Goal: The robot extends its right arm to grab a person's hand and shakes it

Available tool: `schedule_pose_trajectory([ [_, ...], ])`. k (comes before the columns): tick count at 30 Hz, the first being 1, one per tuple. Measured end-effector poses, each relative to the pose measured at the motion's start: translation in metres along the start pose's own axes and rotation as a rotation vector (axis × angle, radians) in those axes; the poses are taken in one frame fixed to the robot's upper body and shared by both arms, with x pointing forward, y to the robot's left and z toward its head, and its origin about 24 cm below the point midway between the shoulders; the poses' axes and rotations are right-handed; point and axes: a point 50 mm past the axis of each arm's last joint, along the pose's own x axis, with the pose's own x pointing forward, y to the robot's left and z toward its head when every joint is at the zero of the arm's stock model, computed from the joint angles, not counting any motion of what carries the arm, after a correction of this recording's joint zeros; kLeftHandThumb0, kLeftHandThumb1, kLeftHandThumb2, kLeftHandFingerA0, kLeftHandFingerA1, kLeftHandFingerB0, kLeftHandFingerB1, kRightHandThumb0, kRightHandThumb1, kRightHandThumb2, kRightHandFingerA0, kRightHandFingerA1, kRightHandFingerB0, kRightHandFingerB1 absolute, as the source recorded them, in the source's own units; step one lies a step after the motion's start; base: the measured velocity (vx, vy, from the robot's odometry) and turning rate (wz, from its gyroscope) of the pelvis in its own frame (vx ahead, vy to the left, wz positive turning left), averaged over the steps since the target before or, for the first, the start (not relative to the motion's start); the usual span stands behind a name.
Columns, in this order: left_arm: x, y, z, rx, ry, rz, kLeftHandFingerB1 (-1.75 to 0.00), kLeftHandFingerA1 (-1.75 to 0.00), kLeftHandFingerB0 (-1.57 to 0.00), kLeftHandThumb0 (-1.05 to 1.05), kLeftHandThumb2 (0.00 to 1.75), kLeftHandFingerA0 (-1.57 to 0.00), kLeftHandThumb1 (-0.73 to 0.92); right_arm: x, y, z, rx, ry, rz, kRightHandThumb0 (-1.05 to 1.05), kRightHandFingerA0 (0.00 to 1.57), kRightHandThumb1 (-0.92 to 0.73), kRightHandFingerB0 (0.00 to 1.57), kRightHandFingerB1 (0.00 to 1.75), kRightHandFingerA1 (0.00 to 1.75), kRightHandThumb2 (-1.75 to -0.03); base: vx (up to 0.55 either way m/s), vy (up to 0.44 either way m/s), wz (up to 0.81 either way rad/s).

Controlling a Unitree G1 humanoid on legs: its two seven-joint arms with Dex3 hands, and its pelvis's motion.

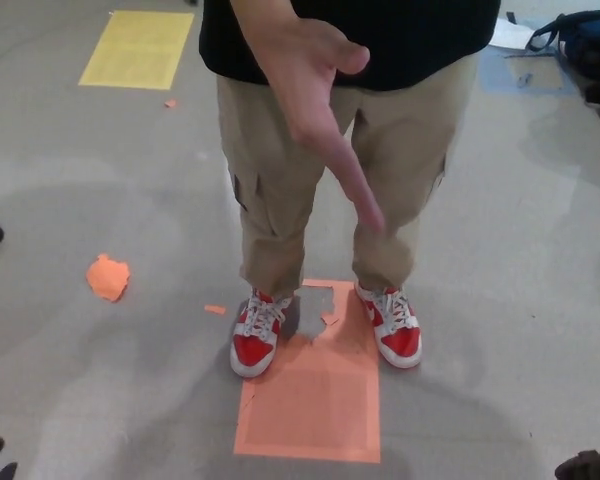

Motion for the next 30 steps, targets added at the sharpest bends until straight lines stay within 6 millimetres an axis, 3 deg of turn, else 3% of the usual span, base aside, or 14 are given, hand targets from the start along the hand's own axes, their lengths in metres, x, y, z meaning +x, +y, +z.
schedule_pose_trajectory([
  [6, -0.001, -0.005, -0.006, 0.005, 0.001, -0.046, -0.22, -0.23, 0.00, -0.77, 1.10, 0.00, 0.79, -0.001, -0.005, 0.012, -0.012, -0.062, -0.064, -0.74, 0.06, -0.72, 0.02, 0.36, 0.44, -1.03, 0.00, 0.000, 0.00],
  [8, -0.002, -0.005, -0.007, 0.006, 0.002, -0.051, -0.21, -0.23, 0.00, -0.77, 1.10, 0.00, 0.79, -0.002, -0.010, 0.023, 0.004, -0.116, -0.112, -0.35, 0.00, -0.54, 0.00, 0.47, 0.48, -1.10, 0.00, 0.000, 0.00],
  [9, -0.002, -0.005, -0.007, 0.006, 0.002, -0.053, -0.21, -0.22, 0.00, -0.78, 1.11, 0.00, 0.80, -0.004, -0.014, 0.033, 0.011, -0.163, -0.147, -0.73, 0.25, -0.90, 0.12, 0.28, 0.35, -0.67, 0.00, 0.000, 0.00],
  [11, -0.002, -0.006, -0.008, 0.006, 0.002, -0.054, -0.21, -0.23, 0.00, -0.76, 1.10, 0.00, 0.80, -0.010, -0.023, 0.051, 0.017, -0.253, -0.206, -0.76, 0.25, -0.90, 0.12, 0.27, 0.36, -0.67, 0.00, 0.000, 0.00],
  [12, -0.002, -0.006, -0.008, 0.006, 0.002, -0.054, -0.21, -0.22, 0.00, -0.76, 1.09, 0.00, 0.78, -0.012, -0.025, 0.056, 0.016, -0.276, -0.219, -0.79, 0.29, -0.73, 0.04, 0.31, 0.53, -1.06, 0.00, 0.000, 0.00],
  [14, -0.002, -0.006, -0.008, 0.005, 0.001, -0.054, -0.20, -0.22, 0.00, -0.77, 1.11, 0.00, 0.80, -0.020, -0.031, 0.073, 0.005, -0.358, -0.254, -0.77, 0.42, -0.72, 0.00, 0.25, 0.60, -1.09, 0.00, 0.000, 0.00],
  [15, -0.002, -0.006, -0.008, 0.005, 0.001, -0.054, -0.19, -0.21, 0.00, -0.78, 1.10, 0.00, 0.80, -0.023, -0.032, 0.078, 0.001, -0.385, -0.265, -0.80, 0.49, -0.90, 0.07, 0.20, 0.42, -0.68, 0.00, 0.000, 0.00],
  [17, -0.002, -0.006, -0.007, 0.005, 0.001, -0.054, -0.20, -0.22, 0.00, -0.77, 1.10, 0.00, 0.79, -0.033, -0.037, 0.094, -0.010, -0.461, -0.295, -0.77, 0.54, -0.89, 0.05, 0.21, 0.47, -0.68, 0.00, 0.000, 0.00],
  [19, -0.002, -0.006, -0.007, 0.004, 0.000, -0.055, -0.20, -0.22, 0.00, -0.78, 1.10, 0.00, 0.80, -0.043, -0.040, 0.108, -0.021, -0.532, -0.323, -0.79, 0.53, -0.90, 0.05, 0.21, 0.45, -0.68, 0.00, 0.000, 0.00],
  [20, -0.002, -0.006, -0.007, 0.004, 0.000, -0.055, -0.20, -0.23, -0.01, -0.78, 1.09, -0.01, 0.82, -0.045, -0.040, 0.111, -0.024, -0.546, -0.329, -0.89, 0.38, -0.77, 0.03, 0.18, 0.54, -1.09, 0.00, 0.000, 0.00],
  [22, -0.001, -0.006, -0.007, 0.004, 0.000, -0.055, -0.21, -0.26, -0.03, -0.78, 1.07, -0.03, 0.81, -0.057, -0.043, 0.126, -0.040, -0.619, -0.356, -0.80, 0.00, -0.69, 0.00, 0.19, 0.35, -1.09, 0.00, 0.000, 0.00],
  [24, -0.001, -0.006, -0.007, 0.005, 0.000, -0.055, -0.22, -0.25, 0.00, -0.76, 1.08, 0.00, 0.79, -0.069, -0.045, 0.139, -0.054, -0.682, -0.381, -0.83, 0.07, -0.89, 0.00, 0.13, 0.29, -0.67, 0.00, 0.000, 0.00],
  [25, -0.001, -0.006, -0.007, 0.005, 0.000, -0.055, -0.21, -0.24, 0.00, -0.79, 1.10, 0.00, 0.79, -0.077, -0.047, 0.147, -0.064, -0.721, -0.395, -0.84, 0.02, -0.71, 0.00, 0.12, 0.34, -1.07, 0.00, 0.000, 0.00],
  [30, -0.001, -0.006, -0.007, 0.004, 0.000, -0.055, -0.23, -0.24, -0.01, -0.76, 1.08, 0.00, 0.74, -0.109, -0.047, 0.175, -0.111, -0.848, -0.436, -0.91, 0.02, -0.74, 0.00, 0.08, 0.38, -1.11, 0.00, 0.000, 0.00],
])
